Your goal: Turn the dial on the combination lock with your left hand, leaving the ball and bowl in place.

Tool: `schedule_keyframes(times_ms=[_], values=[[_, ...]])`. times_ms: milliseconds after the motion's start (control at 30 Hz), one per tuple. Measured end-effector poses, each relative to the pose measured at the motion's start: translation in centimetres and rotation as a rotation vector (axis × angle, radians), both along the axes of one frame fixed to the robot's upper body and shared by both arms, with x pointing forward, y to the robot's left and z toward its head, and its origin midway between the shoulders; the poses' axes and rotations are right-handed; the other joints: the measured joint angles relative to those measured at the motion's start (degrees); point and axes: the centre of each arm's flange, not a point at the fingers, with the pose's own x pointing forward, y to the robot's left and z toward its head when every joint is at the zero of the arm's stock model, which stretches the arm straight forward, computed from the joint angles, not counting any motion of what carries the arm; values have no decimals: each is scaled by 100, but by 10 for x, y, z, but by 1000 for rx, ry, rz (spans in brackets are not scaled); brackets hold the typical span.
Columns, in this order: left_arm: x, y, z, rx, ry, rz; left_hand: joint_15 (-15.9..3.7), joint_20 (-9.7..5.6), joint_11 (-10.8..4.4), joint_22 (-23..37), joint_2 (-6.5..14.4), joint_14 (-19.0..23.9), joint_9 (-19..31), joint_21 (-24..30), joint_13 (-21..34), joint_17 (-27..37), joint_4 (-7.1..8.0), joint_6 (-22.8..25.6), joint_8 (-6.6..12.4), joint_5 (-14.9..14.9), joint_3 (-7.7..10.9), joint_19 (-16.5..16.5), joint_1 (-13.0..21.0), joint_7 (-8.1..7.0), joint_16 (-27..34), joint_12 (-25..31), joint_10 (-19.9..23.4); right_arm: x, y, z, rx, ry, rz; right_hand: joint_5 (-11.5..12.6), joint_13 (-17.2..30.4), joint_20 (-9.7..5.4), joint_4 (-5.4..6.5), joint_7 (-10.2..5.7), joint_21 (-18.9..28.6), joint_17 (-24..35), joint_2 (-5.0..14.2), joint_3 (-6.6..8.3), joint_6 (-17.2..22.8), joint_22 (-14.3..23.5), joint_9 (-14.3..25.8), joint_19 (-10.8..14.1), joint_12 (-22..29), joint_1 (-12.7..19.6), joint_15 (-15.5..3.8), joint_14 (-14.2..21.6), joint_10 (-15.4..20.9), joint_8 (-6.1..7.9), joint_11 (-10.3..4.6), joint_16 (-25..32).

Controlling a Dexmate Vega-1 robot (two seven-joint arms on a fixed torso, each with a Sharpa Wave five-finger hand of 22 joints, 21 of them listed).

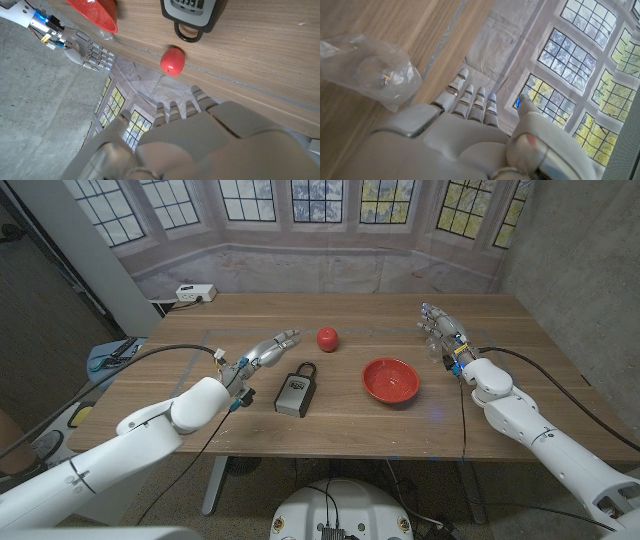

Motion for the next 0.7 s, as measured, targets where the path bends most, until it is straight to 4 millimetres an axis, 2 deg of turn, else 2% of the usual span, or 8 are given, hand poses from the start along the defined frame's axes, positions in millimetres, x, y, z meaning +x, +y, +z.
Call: schedule_keyframes(times_ms=[400, 700], values=[[-17, 1, -9, 79, -4, 49, 0, 0, -20, -1, 59, 0, 0, 0, 0, 9, 39, 0, -23, 0, -39, 0, -76, 0, 0, 0, 20, -1, 0, 2, -9, -12, -2, 0, 0, -3, -48, 0, 0, 1, 23, 0, 0, 0, 0, 3, 0, 23, 0, 0, 0, 0, 0, 0], [-27, 0, -14, 163, -12, 93, -10, -51, 11, -1, 76, -73, 0, 0, 0, 29, 135, 0, -63, 0, -85, -55, -165, 0, 0, -46, -55, -3, -2, 2, -6, -16, -12, 0, 0, -31, -47, 32, 0, -18, 23, 0, 32, 0, 0, 32, 0, 23, 0, 0, 0, 0, 0, 0]])
